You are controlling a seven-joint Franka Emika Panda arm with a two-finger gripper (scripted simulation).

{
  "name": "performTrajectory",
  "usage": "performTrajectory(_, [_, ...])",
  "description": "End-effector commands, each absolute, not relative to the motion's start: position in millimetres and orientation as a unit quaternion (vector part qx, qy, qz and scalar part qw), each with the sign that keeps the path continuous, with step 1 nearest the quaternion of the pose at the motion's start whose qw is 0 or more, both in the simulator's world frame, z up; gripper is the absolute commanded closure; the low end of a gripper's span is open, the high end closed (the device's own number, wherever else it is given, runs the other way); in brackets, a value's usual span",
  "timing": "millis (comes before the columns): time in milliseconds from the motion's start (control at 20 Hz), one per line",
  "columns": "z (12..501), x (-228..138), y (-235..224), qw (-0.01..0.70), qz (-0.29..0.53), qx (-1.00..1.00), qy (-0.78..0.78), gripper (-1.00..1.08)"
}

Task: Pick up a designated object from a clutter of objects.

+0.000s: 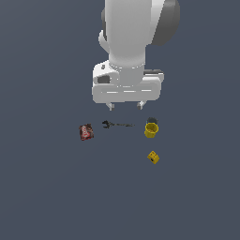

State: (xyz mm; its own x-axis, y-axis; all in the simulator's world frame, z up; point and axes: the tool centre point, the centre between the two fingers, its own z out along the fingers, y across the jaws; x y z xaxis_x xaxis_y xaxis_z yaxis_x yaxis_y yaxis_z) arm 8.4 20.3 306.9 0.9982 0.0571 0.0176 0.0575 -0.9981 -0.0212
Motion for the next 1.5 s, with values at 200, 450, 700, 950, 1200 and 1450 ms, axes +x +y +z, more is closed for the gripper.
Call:
performTrajectory(200, [291, 8, 32, 0.010, -0.007, -1.000, -0.012, -0.92])
performTrajectory(450, [269, 6, 48, 0.008, -0.006, -1.000, 0.013, -0.92])
performTrajectory(700, [239, 1, 70, 0.006, -0.005, -0.999, 0.047, -0.92])
performTrajectory(950, [207, -9, 94, 0.004, -0.004, -0.996, 0.086, -0.92])
performTrajectory(1200, [175, -22, 117, 0.002, -0.003, -0.992, 0.123, -0.92])
performTrajectory(1450, [144, -38, 139, 0.001, -0.002, -0.987, 0.160, -0.92])
